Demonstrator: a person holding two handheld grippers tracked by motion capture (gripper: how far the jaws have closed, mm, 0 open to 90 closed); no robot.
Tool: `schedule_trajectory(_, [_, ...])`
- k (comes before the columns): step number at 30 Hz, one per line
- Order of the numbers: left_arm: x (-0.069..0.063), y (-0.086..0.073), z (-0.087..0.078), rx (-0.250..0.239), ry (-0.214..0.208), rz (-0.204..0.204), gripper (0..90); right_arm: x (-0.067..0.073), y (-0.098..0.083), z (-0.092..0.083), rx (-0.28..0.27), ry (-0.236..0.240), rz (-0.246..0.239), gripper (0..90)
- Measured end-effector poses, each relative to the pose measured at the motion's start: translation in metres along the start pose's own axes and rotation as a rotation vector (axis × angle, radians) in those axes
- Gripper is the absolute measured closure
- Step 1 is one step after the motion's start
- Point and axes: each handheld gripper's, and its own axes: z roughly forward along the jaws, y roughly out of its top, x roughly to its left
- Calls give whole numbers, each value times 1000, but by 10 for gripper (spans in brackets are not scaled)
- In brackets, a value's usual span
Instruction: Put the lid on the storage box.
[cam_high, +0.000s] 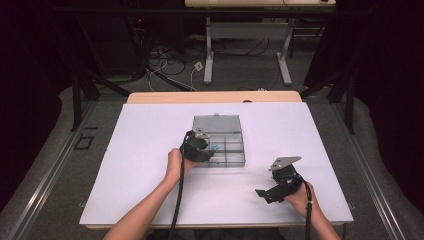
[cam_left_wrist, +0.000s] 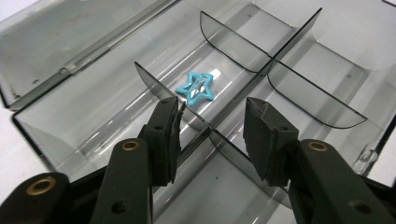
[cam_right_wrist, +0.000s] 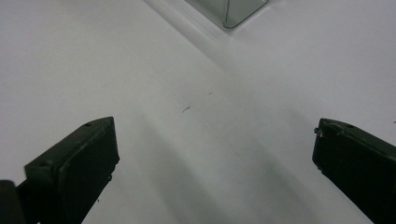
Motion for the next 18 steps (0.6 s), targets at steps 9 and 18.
schedule_trajectory(9, [-1, 0, 1, 20, 7, 19, 577, -3, 2, 1, -17, -17, 7, 0])
schedule_trajectory(18, [-1, 0, 1, 20, 9, 18, 580, -4, 13, 4, -62, -52, -29, 58])
